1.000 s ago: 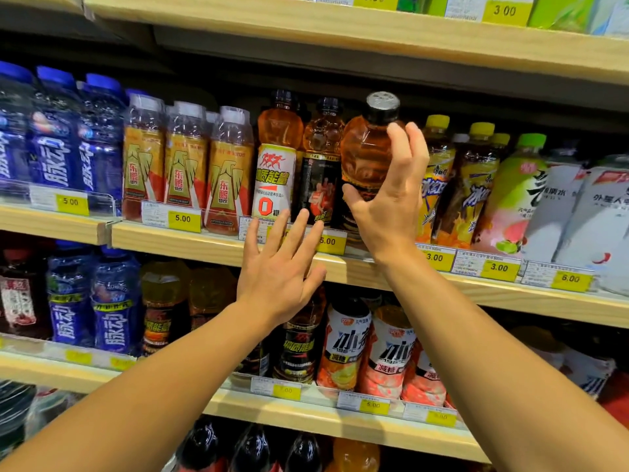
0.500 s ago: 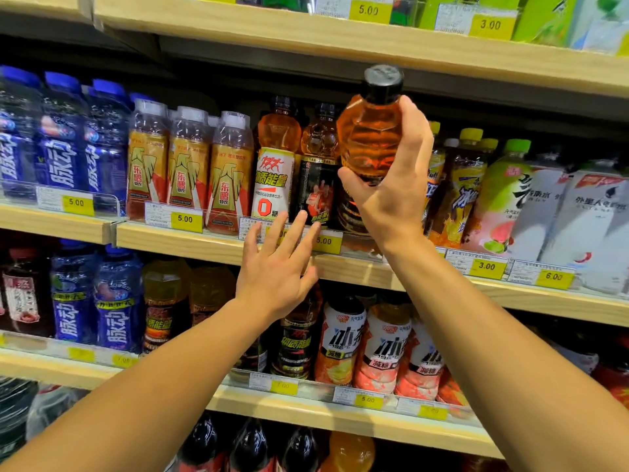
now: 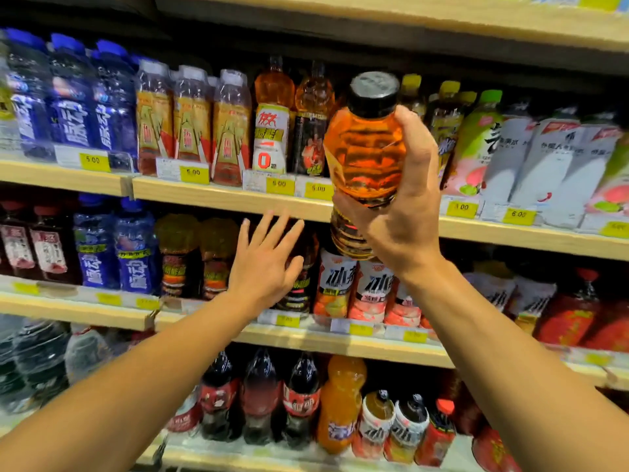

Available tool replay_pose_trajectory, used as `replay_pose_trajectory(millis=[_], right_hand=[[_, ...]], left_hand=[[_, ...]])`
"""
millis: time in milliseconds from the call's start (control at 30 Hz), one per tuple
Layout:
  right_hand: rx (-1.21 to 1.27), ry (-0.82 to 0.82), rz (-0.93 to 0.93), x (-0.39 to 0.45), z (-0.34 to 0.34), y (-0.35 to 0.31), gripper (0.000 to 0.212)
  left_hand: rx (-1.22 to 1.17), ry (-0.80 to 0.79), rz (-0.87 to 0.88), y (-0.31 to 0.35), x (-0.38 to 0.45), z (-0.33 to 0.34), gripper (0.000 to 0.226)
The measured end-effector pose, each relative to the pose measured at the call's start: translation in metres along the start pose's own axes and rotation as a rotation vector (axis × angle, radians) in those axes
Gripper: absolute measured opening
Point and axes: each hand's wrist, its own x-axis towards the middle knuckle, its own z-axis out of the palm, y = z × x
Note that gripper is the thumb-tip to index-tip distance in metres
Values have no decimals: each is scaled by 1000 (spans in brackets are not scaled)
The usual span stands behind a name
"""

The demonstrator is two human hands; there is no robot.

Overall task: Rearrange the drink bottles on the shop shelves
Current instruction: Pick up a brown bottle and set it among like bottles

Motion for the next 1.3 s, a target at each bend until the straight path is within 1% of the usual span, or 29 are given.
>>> replay_pose_trajectory(millis=[67, 133, 200, 300, 467, 633, 833, 967, 1067, 1300], right_hand=[[-2, -27, 42, -18, 2, 0, 90], [-28, -39, 118, -42, 8, -1, 92], [-2, -60, 204, -65, 18, -3, 95], [6, -63, 327, -91, 42, 2, 97], [1, -86, 471, -121, 85, 14, 97], [-27, -65, 482, -136, 119, 29, 94], [-91, -19, 438, -138, 139, 46, 92], [-136, -41, 397, -144, 158, 56, 89], [-150, -40, 402, -148, 168, 63, 87], [-113, -100, 448, -152, 179, 64, 87]], left_hand=[[-13, -50, -28, -4, -18, 7, 66], [-30, -89, -44, -8, -35, 15, 68], [-59, -120, -63, -14, -49, 24, 69], [-76, -162, -86, -25, -71, 39, 70], [-86, -241, -120, -52, -99, 64, 68], [-65, -312, -96, -71, -116, 92, 67], [-99, -346, -87, -80, -128, 118, 64], [-91, -347, -66, -87, -133, 129, 64], [-75, -346, -45, -89, -136, 136, 66], [-45, -343, -37, -87, -138, 142, 71]])
